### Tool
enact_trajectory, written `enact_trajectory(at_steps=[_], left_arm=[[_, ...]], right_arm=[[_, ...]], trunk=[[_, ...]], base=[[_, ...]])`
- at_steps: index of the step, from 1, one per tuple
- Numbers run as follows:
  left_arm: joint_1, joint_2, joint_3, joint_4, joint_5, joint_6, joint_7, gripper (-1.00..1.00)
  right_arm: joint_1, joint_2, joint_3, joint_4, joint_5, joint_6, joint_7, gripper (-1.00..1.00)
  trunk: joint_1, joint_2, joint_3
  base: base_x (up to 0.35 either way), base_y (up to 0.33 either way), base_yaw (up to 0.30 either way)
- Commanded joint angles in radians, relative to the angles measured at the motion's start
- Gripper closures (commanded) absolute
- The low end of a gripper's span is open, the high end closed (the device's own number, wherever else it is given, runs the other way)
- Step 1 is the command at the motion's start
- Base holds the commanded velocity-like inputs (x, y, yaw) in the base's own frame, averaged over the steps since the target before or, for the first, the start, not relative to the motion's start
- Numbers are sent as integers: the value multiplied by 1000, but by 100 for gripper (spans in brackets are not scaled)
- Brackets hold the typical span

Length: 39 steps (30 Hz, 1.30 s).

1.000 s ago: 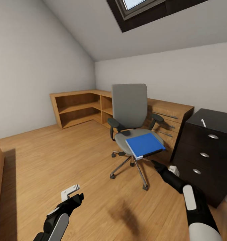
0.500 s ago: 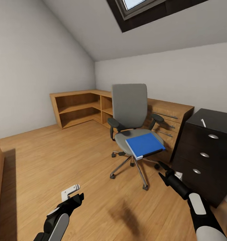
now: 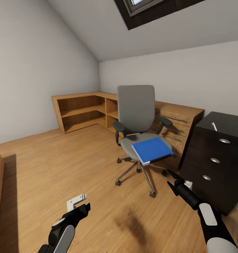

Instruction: In the bedroom, organize the workspace by keeping the computer under the desk, ensuring the monitor is on the desk, placing the keyboard on the desk next to the monitor, placing the mouse on the desk next to the keyboard, moving the folder from the swivel chair onto the desk next to the mouse, stacking the notebook on top of the folder with the pen on top of the notebook, and positioning the swivel chair next to the desk.

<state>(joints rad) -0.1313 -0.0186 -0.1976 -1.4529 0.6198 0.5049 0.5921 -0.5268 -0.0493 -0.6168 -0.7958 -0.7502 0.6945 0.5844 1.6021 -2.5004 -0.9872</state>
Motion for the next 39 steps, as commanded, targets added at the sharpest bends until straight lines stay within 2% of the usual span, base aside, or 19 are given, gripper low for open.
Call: enact_trajectory(at_steps=[1,12,29,39], left_arm=[[-1,0,-1,-1,9,1,9,-100],[-1,3,-1,9,12,1,8,-100],[-1,3,0,19,7,0,8,-100],[-1,4,2,20,11,0,8,-100]], right_arm=[[-1,1,-3,0,-1,7,2,-100],[-1,2,3,0,0,7,2,-100],[-1,2,7,3,5,-1,-4,-100],[-2,2,8,48,9,-44,-5,-100]], trunk=[[0,-1,-1],[0,-1,-1],[0,-1,-1],[0,-1,-1]], base=[[0,0,0],[4,0,0],[93,0,0],[61,0,0]])
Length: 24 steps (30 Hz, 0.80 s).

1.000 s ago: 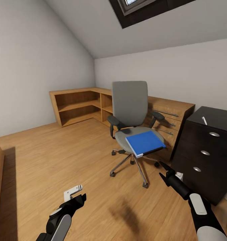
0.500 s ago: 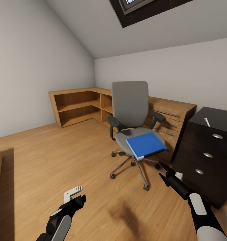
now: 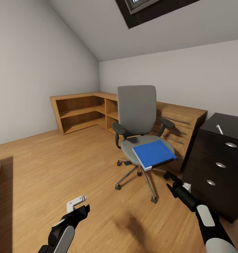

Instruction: In the bedroom, organize the workspace by keeping the computer under the desk, ensuring the monitor is on the desk, placing the keyboard on the desk next to the monitor, placing the mouse on the desk next to the keyboard, moving the folder from the swivel chair onto the desk next to the mouse, stacking the notebook on top of the folder with the pen on top of the notebook, and positioning the swivel chair next to the desk.

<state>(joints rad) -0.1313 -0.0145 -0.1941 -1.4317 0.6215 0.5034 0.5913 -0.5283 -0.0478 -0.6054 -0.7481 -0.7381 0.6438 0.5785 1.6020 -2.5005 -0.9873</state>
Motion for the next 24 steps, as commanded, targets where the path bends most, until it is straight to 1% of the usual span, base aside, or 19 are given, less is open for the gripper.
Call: enact_trajectory(at_steps=[1,5,8,11,17,24], left_arm=[[-1,0,-1,-1,9,1,9,-100],[-1,0,-1,-1,8,1,10,-100],[-1,0,-1,-1,8,1,11,-100],[-1,0,-1,-2,6,1,11,-100],[-1,-1,-1,-2,8,1,11,-100],[-1,0,-1,-2,8,1,10,-100]], right_arm=[[-1,0,-3,2,-2,-3,1,-100],[-1,0,2,15,-1,-34,1,-100],[-1,0,7,26,-1,-42,0,-100],[-1,0,9,30,-1,-44,1,-100],[-1,0,10,32,-1,-45,1,-100],[-1,0,10,32,-1,-46,0,-100]], trunk=[[0,0,-1],[0,0,-1],[0,0,-1],[0,0,-1],[0,0,-1],[0,0,-1]], base=[[5,0,0],[2,0,0],[0,0,0],[32,11,0],[160,68,0],[38,19,0]])
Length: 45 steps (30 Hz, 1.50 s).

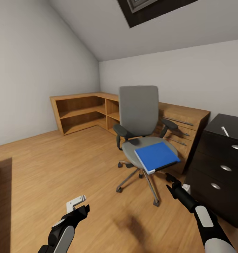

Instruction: In the bedroom, organize the workspace by keeping the computer under the desk, ensuring the monitor is on the desk, placing the keyboard on the desk next to the monitor, placing the mouse on the desk next to the keyboard, moving the folder from the swivel chair onto the desk next to the mouse, stacking the notebook on top of the folder with the pen on top of the notebook, and positioning the swivel chair next to the desk.

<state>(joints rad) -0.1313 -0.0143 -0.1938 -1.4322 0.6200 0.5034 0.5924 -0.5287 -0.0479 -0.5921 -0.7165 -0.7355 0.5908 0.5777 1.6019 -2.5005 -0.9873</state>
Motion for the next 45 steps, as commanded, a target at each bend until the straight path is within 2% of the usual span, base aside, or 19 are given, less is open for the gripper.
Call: enact_trajectory(at_steps=[1,18,45], left_arm=[[-1,0,-1,-1,8,1,9,-100],[-1,0,-1,-1,7,1,11,-100],[-1,0,-1,-1,9,1,10,-100]], right_arm=[[-1,0,-3,0,-4,7,2,-100],[-1,0,-2,0,-3,7,2,-100],[-1,0,-2,0,-2,7,1,-100]], trunk=[[0,0,-1],[0,0,-1],[0,0,-1]], base=[[123,109,0],[116,74,0],[63,9,0]])
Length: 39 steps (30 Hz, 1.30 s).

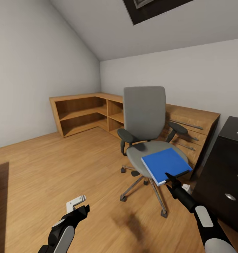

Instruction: In the bedroom, organize the workspace by keeping the computer under the desk, ensuring the monitor is on the desk, placing the keyboard on the desk next to the monitor, placing the mouse on the desk next to the keyboard, moving the folder from the swivel chair onto the desk next to the mouse, stacking the notebook on top of the folder with the pen on top of the notebook, and positioning the swivel chair next to the desk.

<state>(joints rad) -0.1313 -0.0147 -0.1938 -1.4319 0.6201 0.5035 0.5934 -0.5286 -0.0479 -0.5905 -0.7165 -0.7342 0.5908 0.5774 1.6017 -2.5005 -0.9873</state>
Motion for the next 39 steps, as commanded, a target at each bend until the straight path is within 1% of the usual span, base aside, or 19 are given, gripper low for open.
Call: enact_trajectory(at_steps=[1,15,16,20,30,34,39], left_arm=[[-1,0,-1,-1,9,1,9,-100],[-1,-1,-1,-1,12,3,9,-100],[-1,-1,-1,-1,12,3,9,-100],[-1,-1,-1,-1,12,3,9,-100],[-1,-1,-1,-1,12,3,9,-100],[-1,-1,-1,-1,10,3,10,-100],[-1,-1,-1,-1,12,2,11,-100]], right_arm=[[-1,0,-3,0,-4,7,1,-100],[-1,-1,-3,-1,-2,8,1,-100],[-1,0,-3,-1,3,9,1,100],[-1,0,-3,-1,28,9,1,100],[-1,0,-4,-1,30,7,2,100],[-1,0,-5,-1,30,7,2,100],[-1,0,-5,-5,31,7,2,100]], trunk=[[0,0,-1],[0,0,-1],[0,0,-1],[0,0,-1],[0,0,-1],[-2,1,14],[-21,36,30]], base=[[172,44,0],[37,9,0],[0,0,0],[0,0,0],[0,0,0],[0,0,0],[0,0,0]])
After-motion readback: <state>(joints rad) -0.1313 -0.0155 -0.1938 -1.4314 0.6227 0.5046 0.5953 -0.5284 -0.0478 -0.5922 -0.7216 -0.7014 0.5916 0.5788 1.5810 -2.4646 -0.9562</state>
